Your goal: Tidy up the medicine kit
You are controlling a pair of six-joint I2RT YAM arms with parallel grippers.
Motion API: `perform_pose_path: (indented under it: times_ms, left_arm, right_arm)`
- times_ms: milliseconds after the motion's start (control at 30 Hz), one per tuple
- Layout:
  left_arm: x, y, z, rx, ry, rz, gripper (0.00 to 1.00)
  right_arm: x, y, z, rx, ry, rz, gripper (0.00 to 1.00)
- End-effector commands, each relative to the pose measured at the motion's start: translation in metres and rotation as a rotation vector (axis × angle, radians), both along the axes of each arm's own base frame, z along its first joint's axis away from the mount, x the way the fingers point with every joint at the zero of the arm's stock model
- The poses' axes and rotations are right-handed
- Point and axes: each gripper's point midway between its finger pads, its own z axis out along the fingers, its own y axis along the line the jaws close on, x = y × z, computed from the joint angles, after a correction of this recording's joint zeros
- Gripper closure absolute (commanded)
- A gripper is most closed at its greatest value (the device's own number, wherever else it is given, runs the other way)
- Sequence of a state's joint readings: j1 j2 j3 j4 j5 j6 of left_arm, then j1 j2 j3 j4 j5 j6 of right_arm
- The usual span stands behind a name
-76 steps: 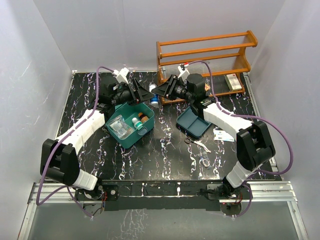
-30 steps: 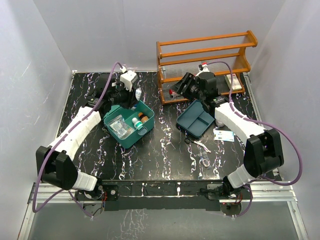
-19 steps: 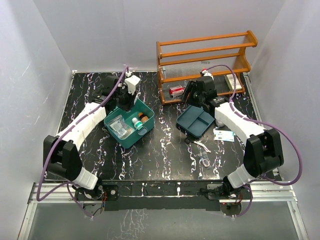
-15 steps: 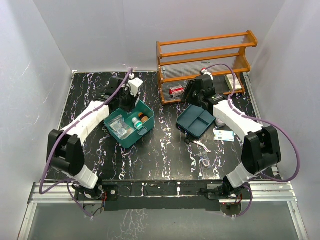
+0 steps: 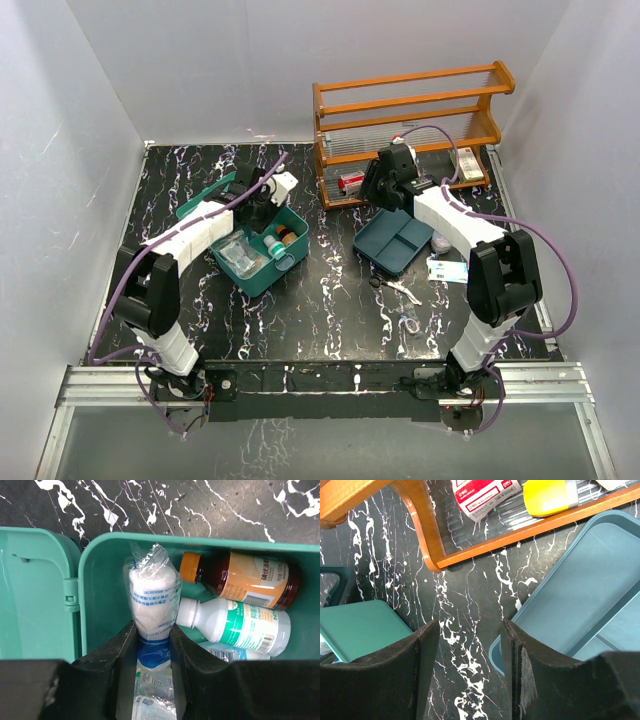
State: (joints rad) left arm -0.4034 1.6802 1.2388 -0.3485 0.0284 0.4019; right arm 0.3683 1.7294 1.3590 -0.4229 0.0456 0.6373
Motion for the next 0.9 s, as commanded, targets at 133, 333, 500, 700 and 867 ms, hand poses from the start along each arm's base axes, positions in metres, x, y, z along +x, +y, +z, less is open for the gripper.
perform_pose_path:
  times_ms: [133, 333, 500, 700, 867]
  left_arm:
    - [-0.016, 0.015, -0.005, 0.098, 0.003, -0.033, 0.78]
    - [-0.017, 0.013, -0.006, 0.083, 0.005, -0.031, 0.77]
    - [-0.006, 0.009, -0.007, 0.073, -0.019, -0.001, 0.72]
    - [0.002, 0.004, -0.004, 0.058, -0.045, 0.023, 0.6]
    - [0.002, 0.003, -0.002, 0.058, -0.045, 0.025, 0.56]
  right_arm:
    - [0.014, 0.004, 0.028, 0.026, -0.068, -0.01, 0.5]
    - [0.008, 0.003, 0.026, 0.036, -0.062, -0.014, 0.51]
    - [0.003, 0.001, 0.028, 0.044, -0.071, -0.022, 0.51]
    - [-0.003, -0.003, 0.029, 0.039, -0.074, -0.028, 0.51]
    - [-0.005, -0.004, 0.03, 0.032, -0.079, -0.023, 0.51]
